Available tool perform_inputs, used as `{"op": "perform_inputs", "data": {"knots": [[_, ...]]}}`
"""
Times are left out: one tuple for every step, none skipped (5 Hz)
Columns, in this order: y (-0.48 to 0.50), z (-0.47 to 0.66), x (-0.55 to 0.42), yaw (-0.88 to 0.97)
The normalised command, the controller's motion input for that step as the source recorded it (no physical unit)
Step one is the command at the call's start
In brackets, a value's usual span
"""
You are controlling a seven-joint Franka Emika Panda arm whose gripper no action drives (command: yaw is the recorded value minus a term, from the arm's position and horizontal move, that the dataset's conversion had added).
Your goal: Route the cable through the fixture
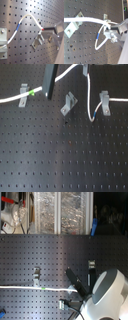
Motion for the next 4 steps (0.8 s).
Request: {"op": "perform_inputs", "data": {"knots": [[0.319,0.39,-0.134,0.14],[0.343,0.2,-0.18,0.11],[0.241,0.01,-0.219,0.15],[-0.049,0.09,-0.203,-0.06]]}}
